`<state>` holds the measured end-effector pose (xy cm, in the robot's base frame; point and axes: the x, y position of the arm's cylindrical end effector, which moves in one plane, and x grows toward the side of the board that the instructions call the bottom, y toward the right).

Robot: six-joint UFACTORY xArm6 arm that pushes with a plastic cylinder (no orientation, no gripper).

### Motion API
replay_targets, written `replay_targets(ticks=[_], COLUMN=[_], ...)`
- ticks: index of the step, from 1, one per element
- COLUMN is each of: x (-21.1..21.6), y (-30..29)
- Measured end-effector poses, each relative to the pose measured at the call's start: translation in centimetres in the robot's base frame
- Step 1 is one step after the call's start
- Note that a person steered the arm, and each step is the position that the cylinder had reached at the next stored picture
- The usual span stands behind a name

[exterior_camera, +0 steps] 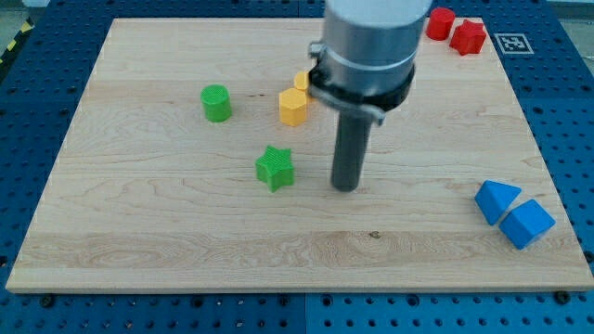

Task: Move the green circle diagonally top right to the green star

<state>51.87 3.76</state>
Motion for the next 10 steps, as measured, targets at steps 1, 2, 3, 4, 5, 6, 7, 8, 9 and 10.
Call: replay_targets(ticks=[1,2,3,4,5,6,7,8,9,10], x=[1.1,0.6,-1.2,-2.2,-2.8,-3.4,-5.8,-7.8,-8.4,-9.2], y=[-0.7,-2.7,-5.2,-6.9,-8.2,-10.4,-12.1,-13.3,-15.2,-18.1])
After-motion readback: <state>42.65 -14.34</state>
